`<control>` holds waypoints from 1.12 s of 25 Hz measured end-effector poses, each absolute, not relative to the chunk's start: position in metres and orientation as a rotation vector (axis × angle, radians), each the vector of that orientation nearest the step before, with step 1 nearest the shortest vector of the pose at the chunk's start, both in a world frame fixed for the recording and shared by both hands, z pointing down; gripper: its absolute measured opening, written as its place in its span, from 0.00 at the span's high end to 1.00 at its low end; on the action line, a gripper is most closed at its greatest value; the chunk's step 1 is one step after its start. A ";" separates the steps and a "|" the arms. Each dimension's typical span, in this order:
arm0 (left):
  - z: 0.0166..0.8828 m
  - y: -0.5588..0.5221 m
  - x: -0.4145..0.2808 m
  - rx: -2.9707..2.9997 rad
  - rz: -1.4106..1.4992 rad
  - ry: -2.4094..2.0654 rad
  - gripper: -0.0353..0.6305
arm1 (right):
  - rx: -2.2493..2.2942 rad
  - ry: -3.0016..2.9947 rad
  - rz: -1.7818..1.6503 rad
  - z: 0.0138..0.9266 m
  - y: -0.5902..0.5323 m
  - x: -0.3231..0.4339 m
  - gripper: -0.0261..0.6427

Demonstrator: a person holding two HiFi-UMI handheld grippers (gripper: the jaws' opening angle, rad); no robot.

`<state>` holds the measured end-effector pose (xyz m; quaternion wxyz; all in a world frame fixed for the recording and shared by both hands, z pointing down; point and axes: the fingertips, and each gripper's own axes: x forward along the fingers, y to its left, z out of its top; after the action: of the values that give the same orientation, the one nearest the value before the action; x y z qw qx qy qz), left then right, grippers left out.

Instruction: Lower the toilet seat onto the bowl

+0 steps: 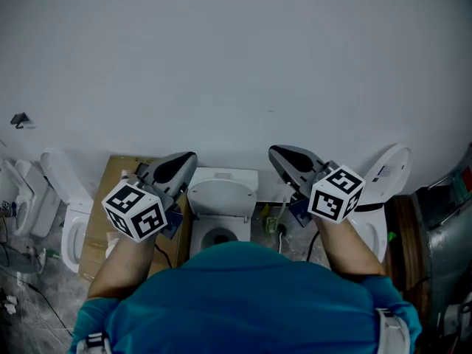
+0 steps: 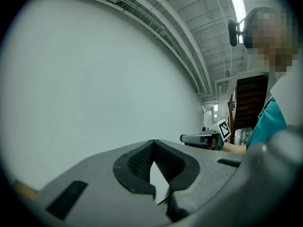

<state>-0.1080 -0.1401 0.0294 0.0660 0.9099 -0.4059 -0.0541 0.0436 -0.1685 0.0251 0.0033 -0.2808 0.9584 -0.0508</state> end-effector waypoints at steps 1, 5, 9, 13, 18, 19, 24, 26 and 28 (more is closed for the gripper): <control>0.031 -0.140 -0.108 2.744 -0.162 -1.224 0.94 | -0.881 2.999 -0.163 0.024 -0.169 0.044 0.96; 0.037 -0.145 -0.106 2.732 -0.149 -1.226 0.94 | -0.902 3.014 -0.131 0.029 -0.172 0.046 0.96; 0.040 -0.148 -0.104 2.725 -0.138 -1.225 0.94 | -0.898 3.034 -0.118 0.034 -0.172 0.046 0.96; 0.041 -0.147 -0.103 2.720 -0.137 -1.226 0.94 | -0.891 3.040 -0.109 0.034 -0.172 0.044 0.96; 0.044 -0.148 -0.103 2.709 -0.141 -1.217 0.94 | -0.873 3.053 -0.103 0.036 -0.172 0.042 0.96; 0.044 -0.148 -0.103 2.707 -0.140 -1.217 0.94 | -0.874 3.056 -0.105 0.037 -0.173 0.043 0.96; 0.045 -0.147 -0.103 2.704 -0.140 -1.217 0.94 | -0.875 3.061 -0.094 0.037 -0.170 0.043 0.96; 0.044 -0.143 -0.104 2.706 -0.144 -1.215 0.94 | -0.880 3.062 -0.089 0.037 -0.166 0.042 0.96; 0.044 -0.139 -0.105 2.709 -0.148 -1.212 0.94 | -0.883 3.062 -0.084 0.037 -0.163 0.041 0.96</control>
<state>-0.1046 -0.1393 0.0441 0.0850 0.9083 -0.4065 -0.0497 0.0411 -0.1626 0.0373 -0.0232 -0.2768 0.9603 -0.0263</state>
